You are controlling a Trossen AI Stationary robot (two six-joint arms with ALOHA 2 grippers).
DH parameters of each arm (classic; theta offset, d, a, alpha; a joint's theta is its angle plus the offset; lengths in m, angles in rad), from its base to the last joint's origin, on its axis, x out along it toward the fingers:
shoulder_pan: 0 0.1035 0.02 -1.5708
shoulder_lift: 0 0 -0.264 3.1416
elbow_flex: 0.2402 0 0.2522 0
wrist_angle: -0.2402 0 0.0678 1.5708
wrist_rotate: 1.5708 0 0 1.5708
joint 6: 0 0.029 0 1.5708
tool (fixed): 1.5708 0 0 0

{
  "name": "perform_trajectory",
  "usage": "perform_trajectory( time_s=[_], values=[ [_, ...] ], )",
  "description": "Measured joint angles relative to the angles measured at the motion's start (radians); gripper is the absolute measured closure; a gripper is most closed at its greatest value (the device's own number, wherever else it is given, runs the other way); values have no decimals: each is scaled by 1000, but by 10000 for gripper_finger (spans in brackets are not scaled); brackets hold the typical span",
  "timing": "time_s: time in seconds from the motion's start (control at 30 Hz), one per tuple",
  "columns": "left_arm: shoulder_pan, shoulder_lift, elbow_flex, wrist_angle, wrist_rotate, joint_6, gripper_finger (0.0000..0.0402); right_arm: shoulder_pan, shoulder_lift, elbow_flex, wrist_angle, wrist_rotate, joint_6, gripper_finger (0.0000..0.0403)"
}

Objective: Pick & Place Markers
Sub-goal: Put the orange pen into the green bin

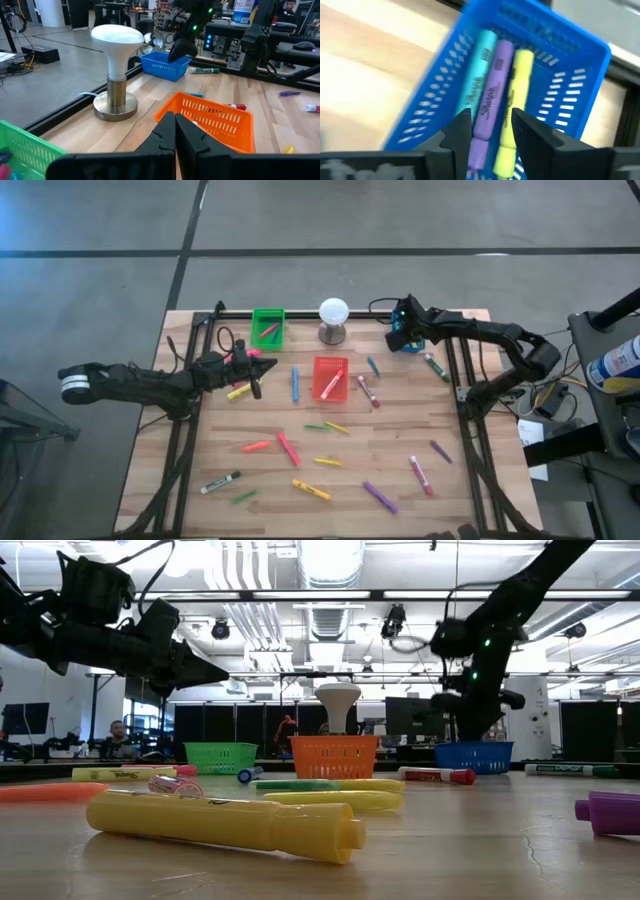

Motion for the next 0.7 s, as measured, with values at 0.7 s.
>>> perform_trajectory(
  time_s=[0.7],
  values=[
    [-65,-2,28,-181,14,43,402,590,-401,-639,1187,-87,21,380]
  ],
)
